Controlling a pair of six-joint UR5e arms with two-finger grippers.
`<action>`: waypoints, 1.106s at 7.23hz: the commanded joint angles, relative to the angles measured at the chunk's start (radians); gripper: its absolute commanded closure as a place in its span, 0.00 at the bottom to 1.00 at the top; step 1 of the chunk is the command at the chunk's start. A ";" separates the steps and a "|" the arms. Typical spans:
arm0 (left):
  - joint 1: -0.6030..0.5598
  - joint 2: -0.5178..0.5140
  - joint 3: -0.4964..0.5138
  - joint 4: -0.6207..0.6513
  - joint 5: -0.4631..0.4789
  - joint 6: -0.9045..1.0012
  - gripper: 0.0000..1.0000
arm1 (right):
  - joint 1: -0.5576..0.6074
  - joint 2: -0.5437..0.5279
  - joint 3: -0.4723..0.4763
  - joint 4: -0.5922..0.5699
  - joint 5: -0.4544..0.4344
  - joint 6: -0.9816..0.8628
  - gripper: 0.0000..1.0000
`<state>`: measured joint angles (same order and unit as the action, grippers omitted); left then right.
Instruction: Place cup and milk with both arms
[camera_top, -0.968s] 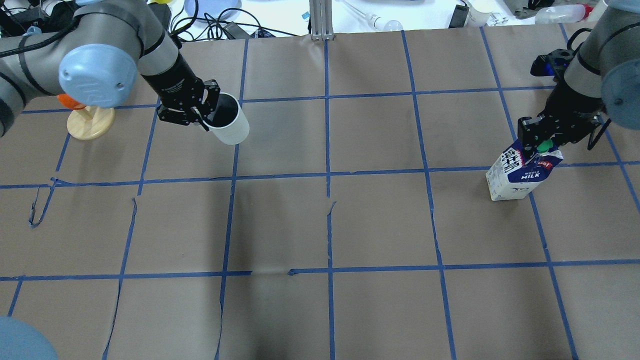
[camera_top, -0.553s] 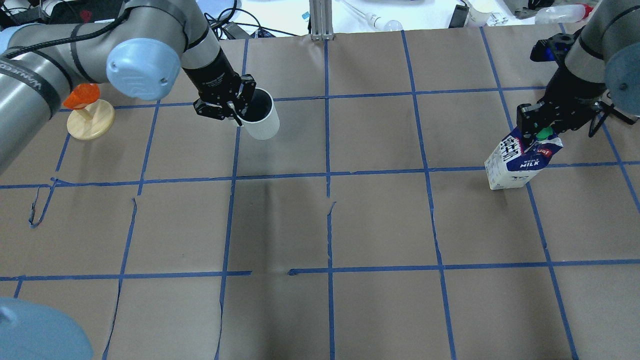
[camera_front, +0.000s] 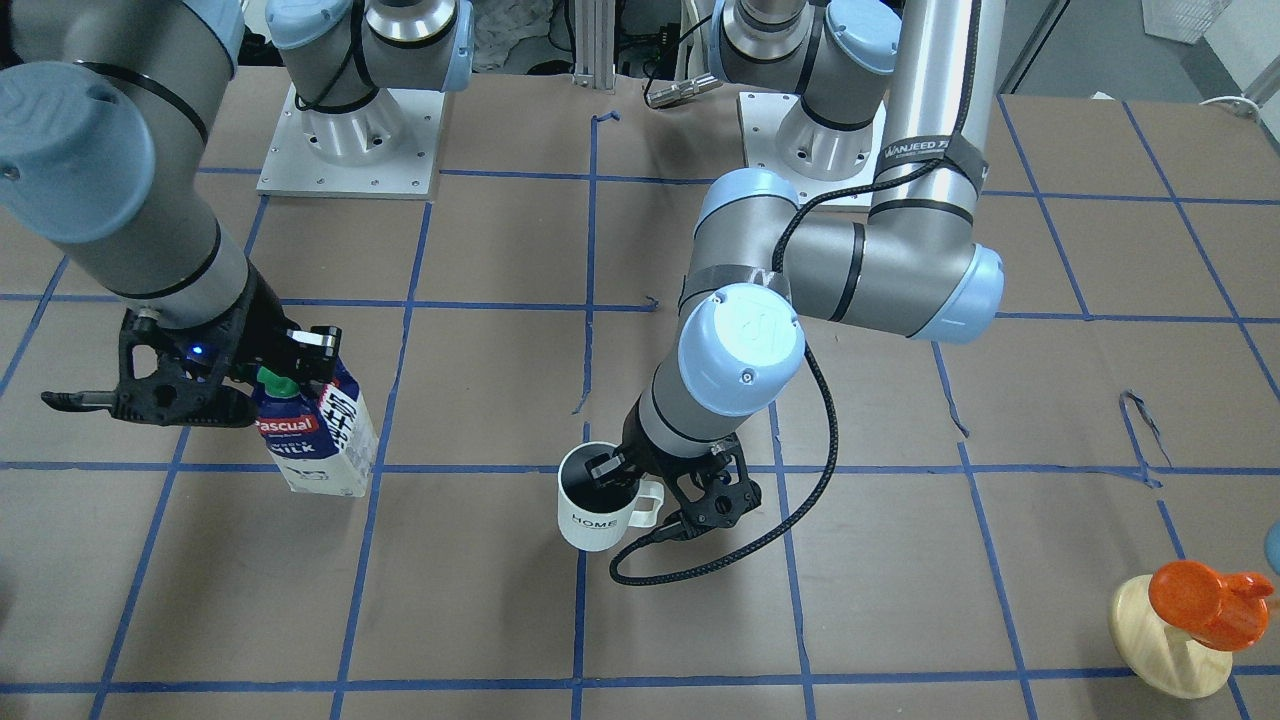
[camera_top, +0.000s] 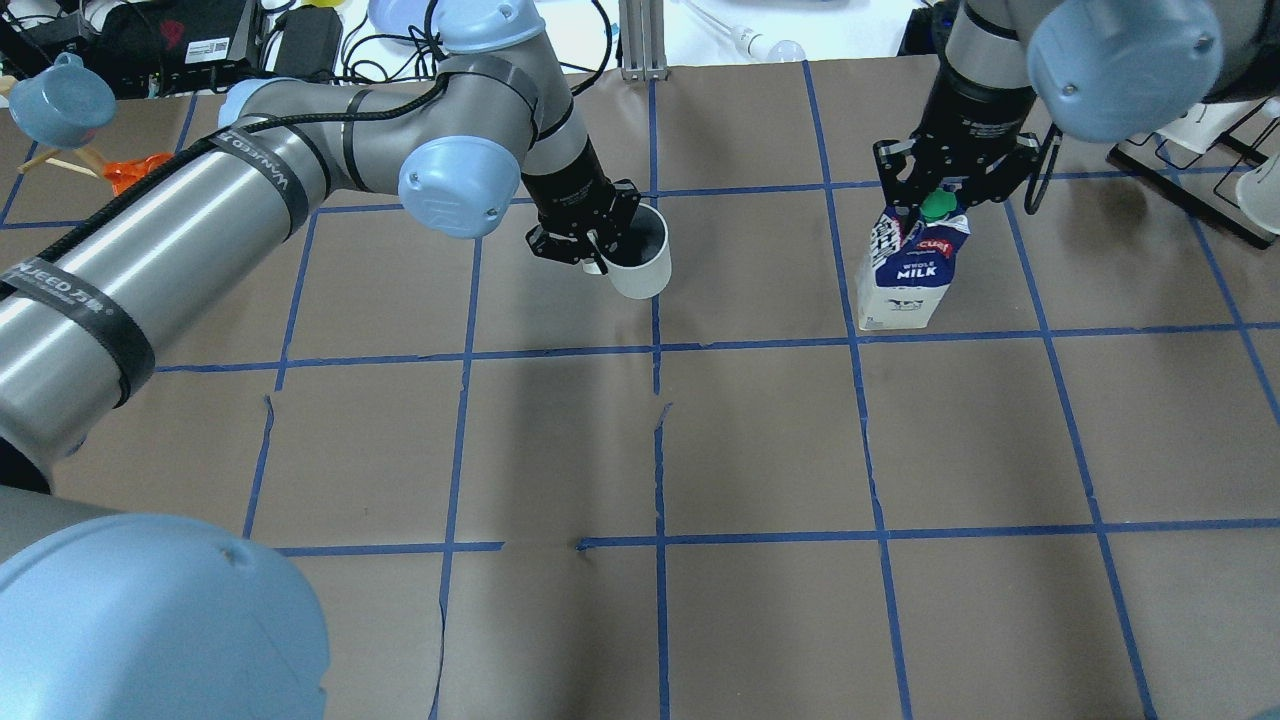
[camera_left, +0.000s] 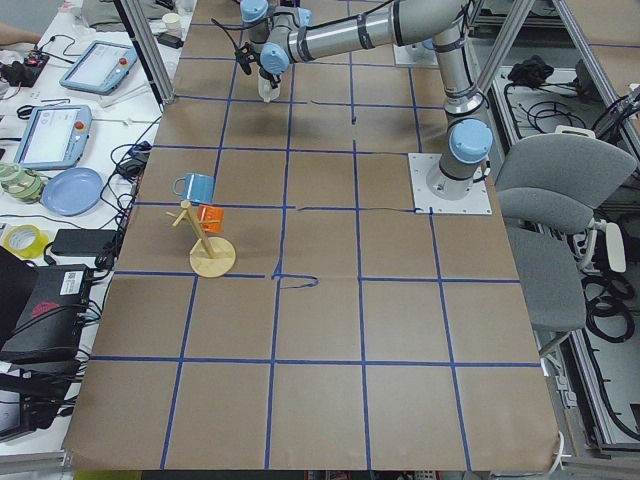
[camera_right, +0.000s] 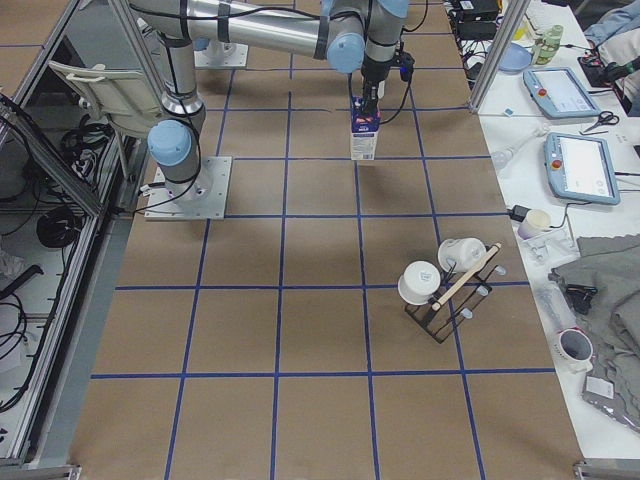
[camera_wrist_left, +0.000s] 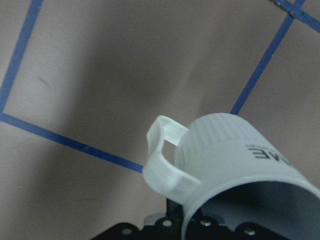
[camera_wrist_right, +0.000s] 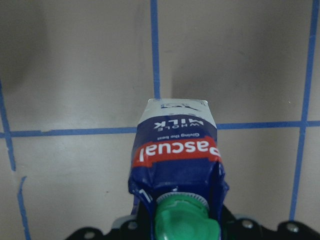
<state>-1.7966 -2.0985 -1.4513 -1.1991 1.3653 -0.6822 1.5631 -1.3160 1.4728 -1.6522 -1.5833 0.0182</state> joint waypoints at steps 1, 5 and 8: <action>-0.015 -0.035 0.000 0.035 -0.003 -0.025 0.66 | 0.049 0.092 -0.110 0.009 0.028 0.061 0.69; -0.006 0.006 0.006 0.007 0.125 0.001 0.06 | 0.106 0.207 -0.242 0.003 0.069 0.126 0.71; 0.112 0.099 0.006 -0.098 0.198 0.298 0.00 | 0.199 0.268 -0.236 -0.057 0.080 0.152 0.71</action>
<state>-1.7467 -2.0404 -1.4444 -1.2615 1.5499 -0.4990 1.7279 -1.0640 1.2332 -1.6873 -1.5109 0.1699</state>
